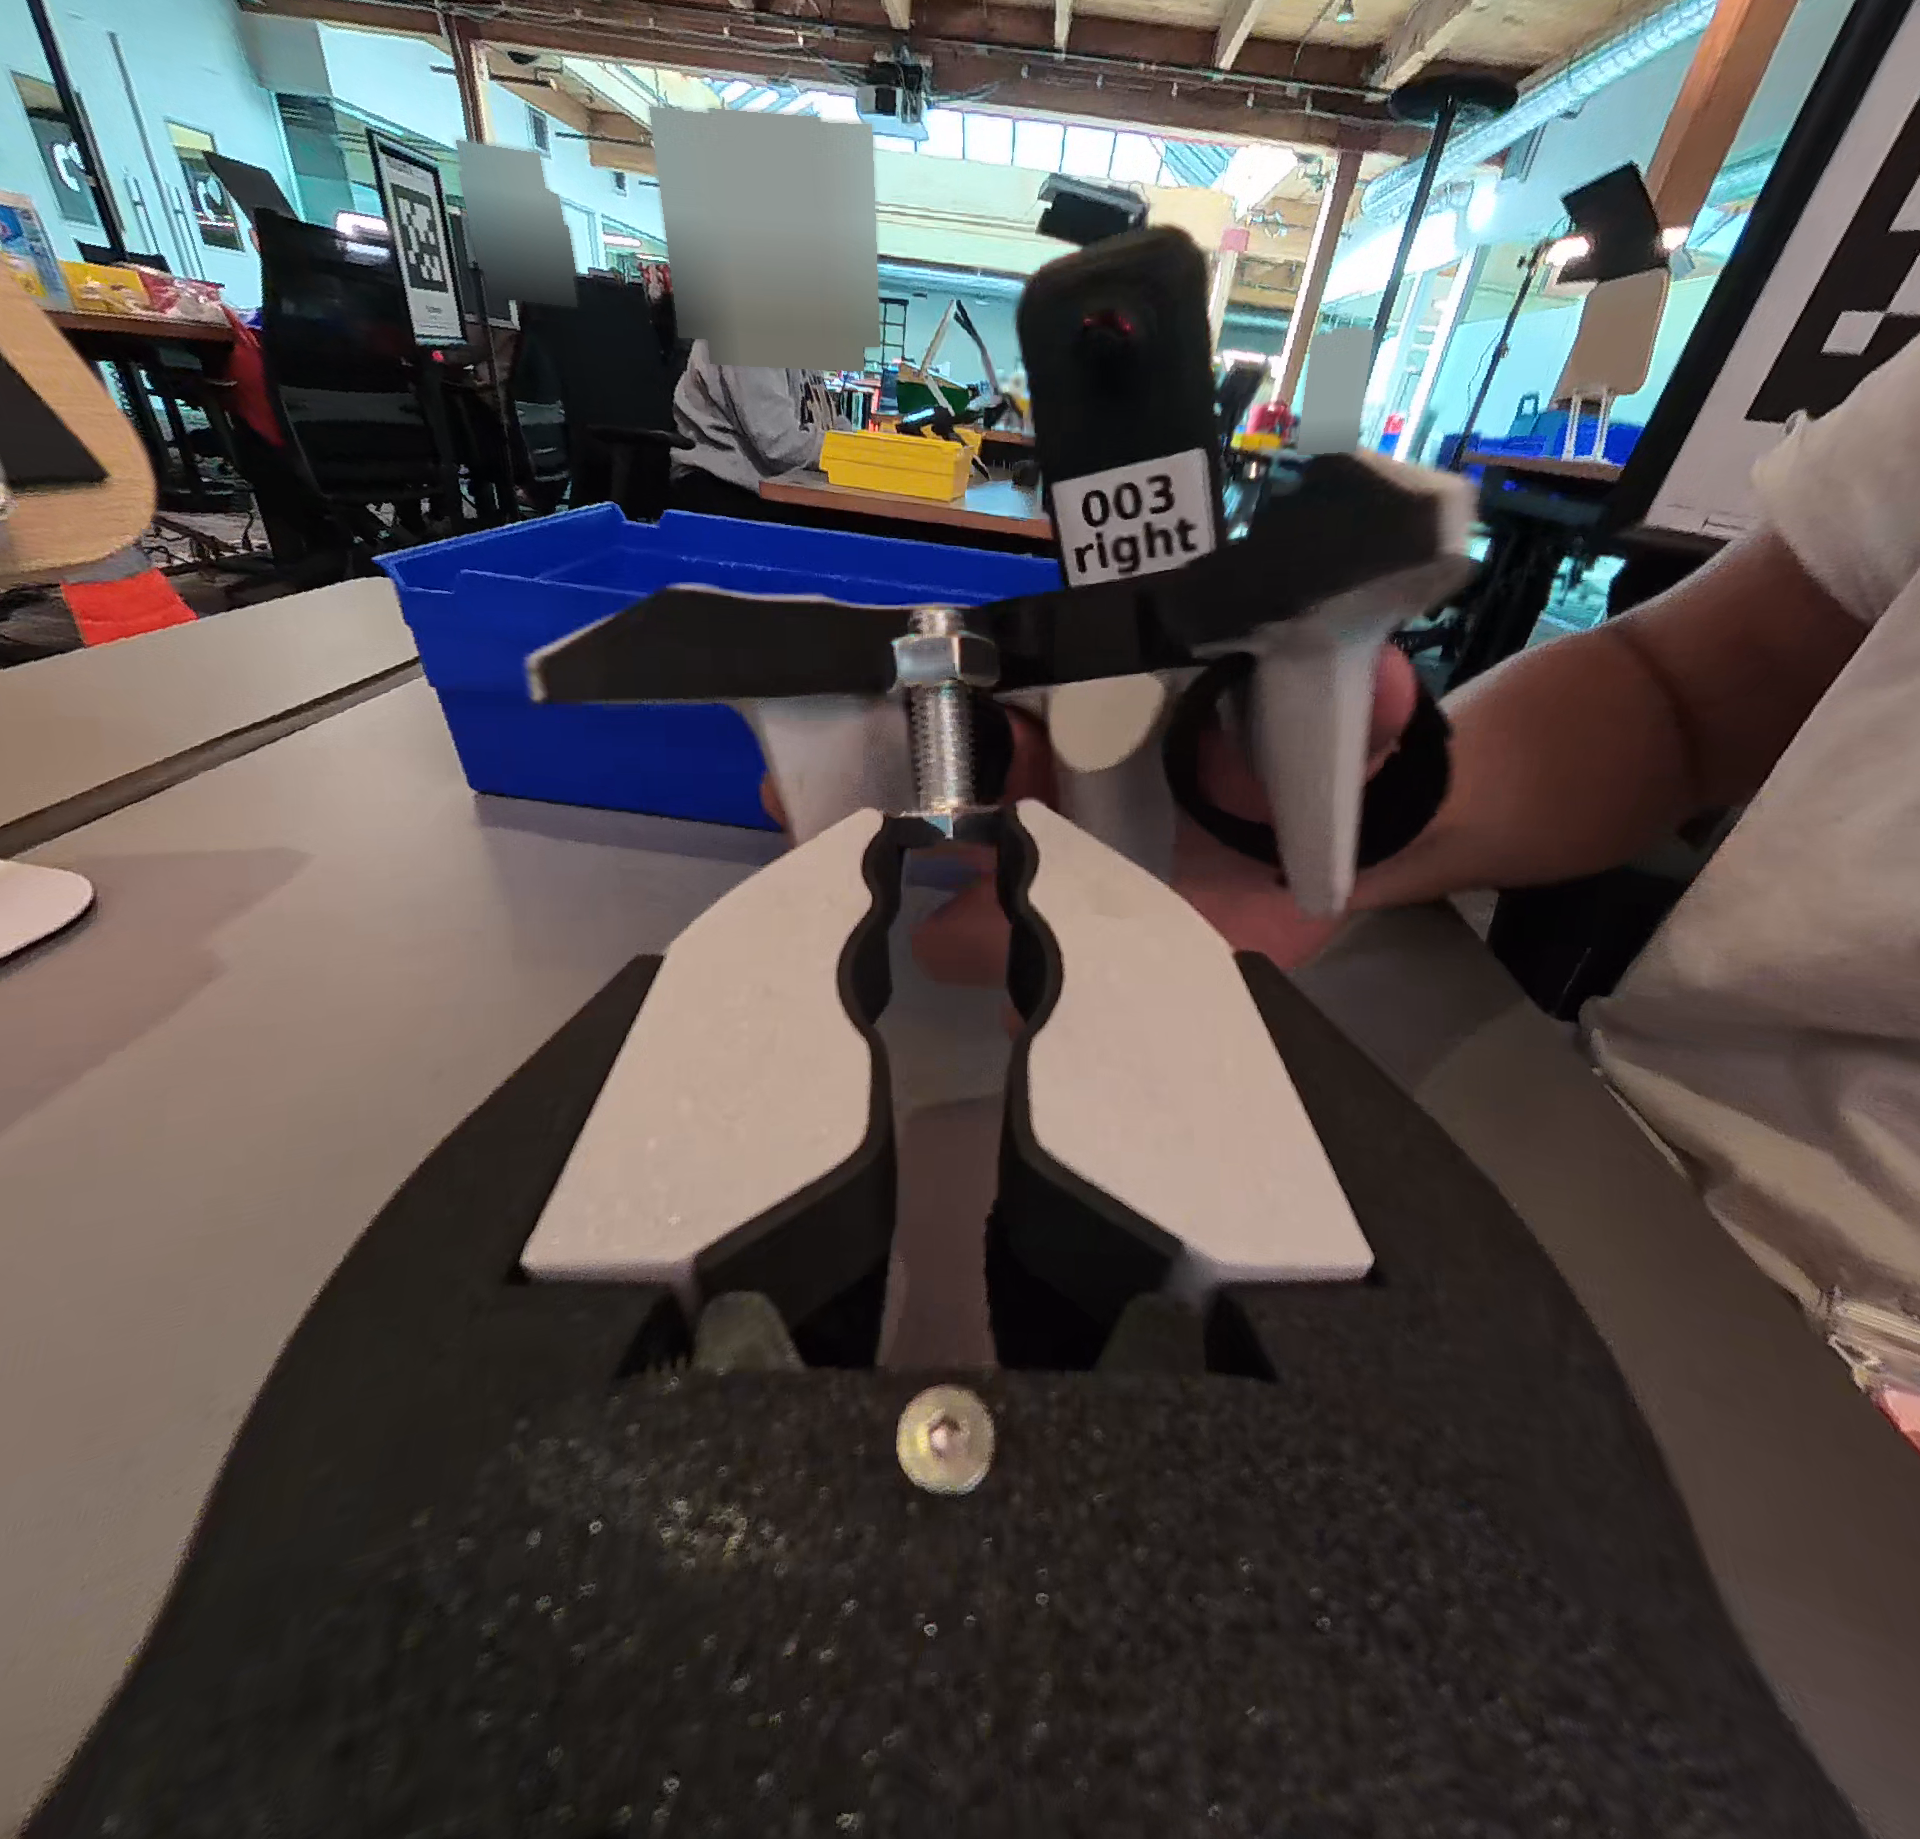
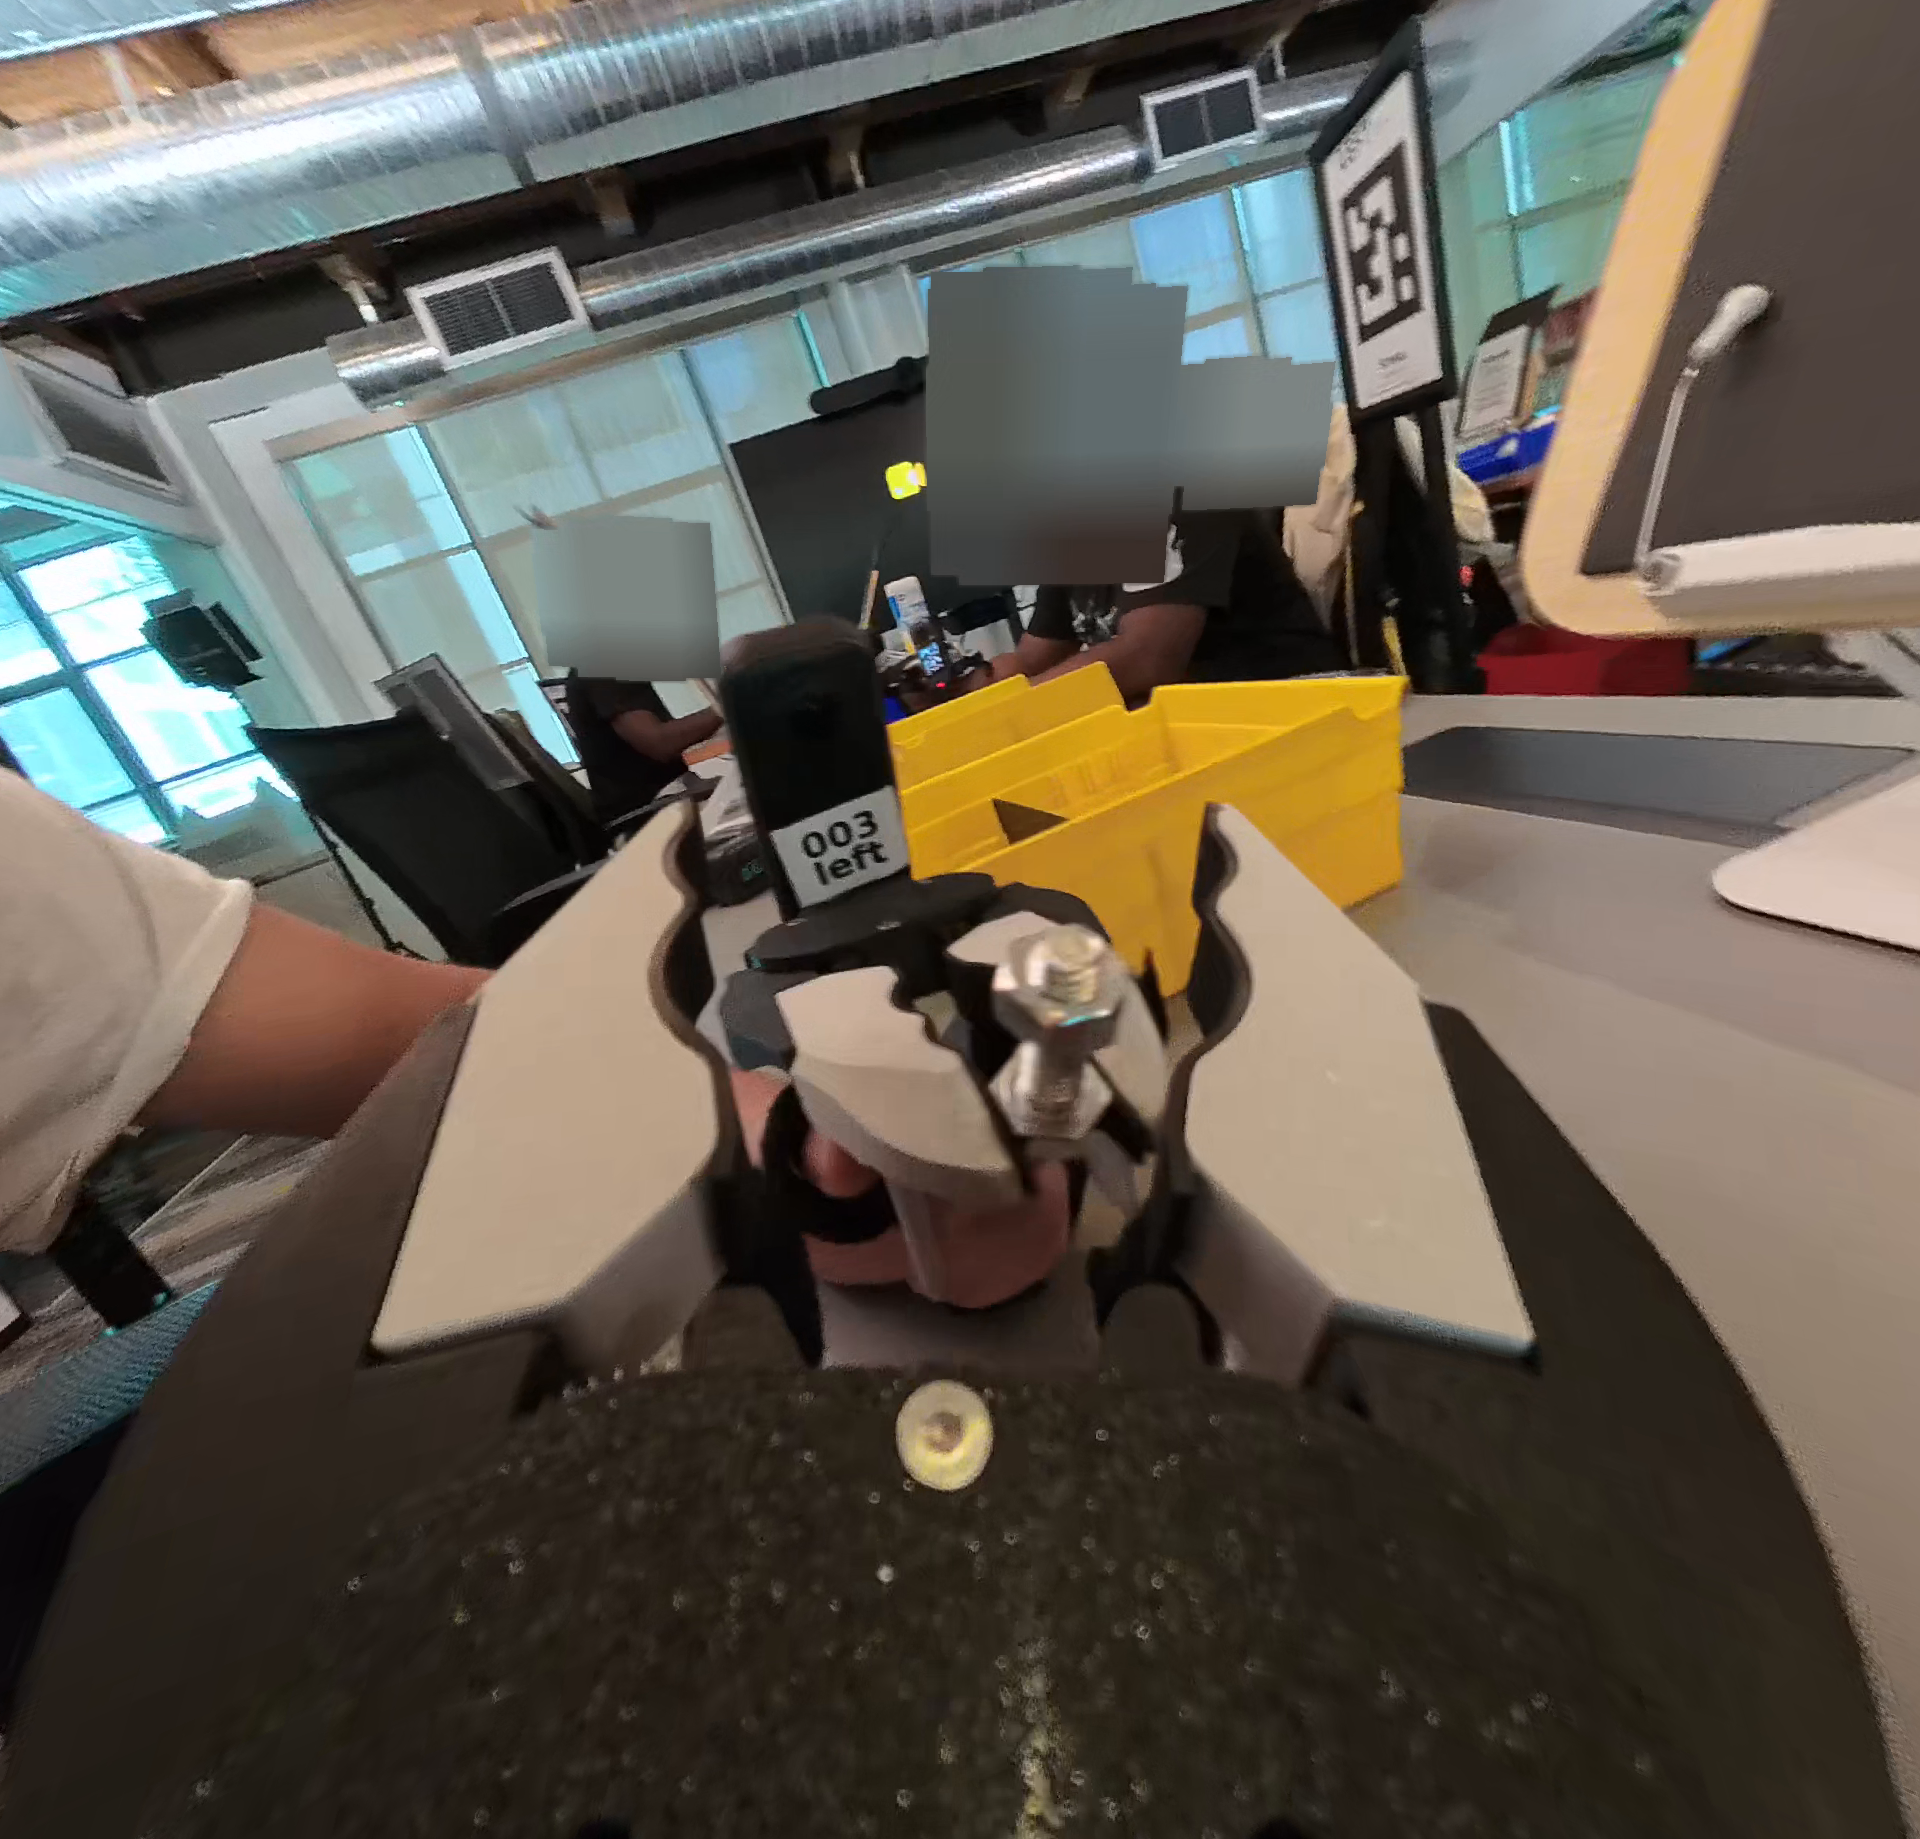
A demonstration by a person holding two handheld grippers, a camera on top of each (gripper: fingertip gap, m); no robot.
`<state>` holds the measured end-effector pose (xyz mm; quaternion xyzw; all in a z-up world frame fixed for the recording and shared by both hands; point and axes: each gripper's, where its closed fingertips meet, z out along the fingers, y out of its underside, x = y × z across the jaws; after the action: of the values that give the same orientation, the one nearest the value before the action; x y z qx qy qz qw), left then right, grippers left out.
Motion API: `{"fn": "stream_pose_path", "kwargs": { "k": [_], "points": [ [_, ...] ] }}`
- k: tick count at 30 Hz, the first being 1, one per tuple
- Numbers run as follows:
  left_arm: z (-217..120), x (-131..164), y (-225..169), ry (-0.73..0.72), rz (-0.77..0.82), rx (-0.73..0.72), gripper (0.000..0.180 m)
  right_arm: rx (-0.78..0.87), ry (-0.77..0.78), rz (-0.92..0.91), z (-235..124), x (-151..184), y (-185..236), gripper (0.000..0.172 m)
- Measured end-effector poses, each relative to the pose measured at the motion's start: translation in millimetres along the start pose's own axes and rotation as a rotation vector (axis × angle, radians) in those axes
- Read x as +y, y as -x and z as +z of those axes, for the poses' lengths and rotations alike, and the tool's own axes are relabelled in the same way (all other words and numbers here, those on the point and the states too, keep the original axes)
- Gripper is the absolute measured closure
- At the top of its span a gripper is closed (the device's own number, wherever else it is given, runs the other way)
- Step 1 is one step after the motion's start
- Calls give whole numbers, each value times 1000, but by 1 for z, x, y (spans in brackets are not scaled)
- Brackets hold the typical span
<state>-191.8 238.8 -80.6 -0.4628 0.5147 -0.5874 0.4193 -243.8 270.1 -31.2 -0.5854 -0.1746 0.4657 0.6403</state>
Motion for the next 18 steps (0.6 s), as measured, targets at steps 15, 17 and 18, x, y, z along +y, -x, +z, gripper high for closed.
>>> {"fn": "stream_pose_path", "kwargs": {
  "k": [15,17,18],
  "points": [
    [-17,-14,31,-134,-221,-44,163,23,-69,18,-40,-14,-7,121],
    [-15,-13,28,-123,-201,-38,163,52,-70,12,-39,-14,-14,113],
    [-14,-12,25,-112,-183,-35,163,72,-67,14,-38,-13,-18,107]
  ]
}}
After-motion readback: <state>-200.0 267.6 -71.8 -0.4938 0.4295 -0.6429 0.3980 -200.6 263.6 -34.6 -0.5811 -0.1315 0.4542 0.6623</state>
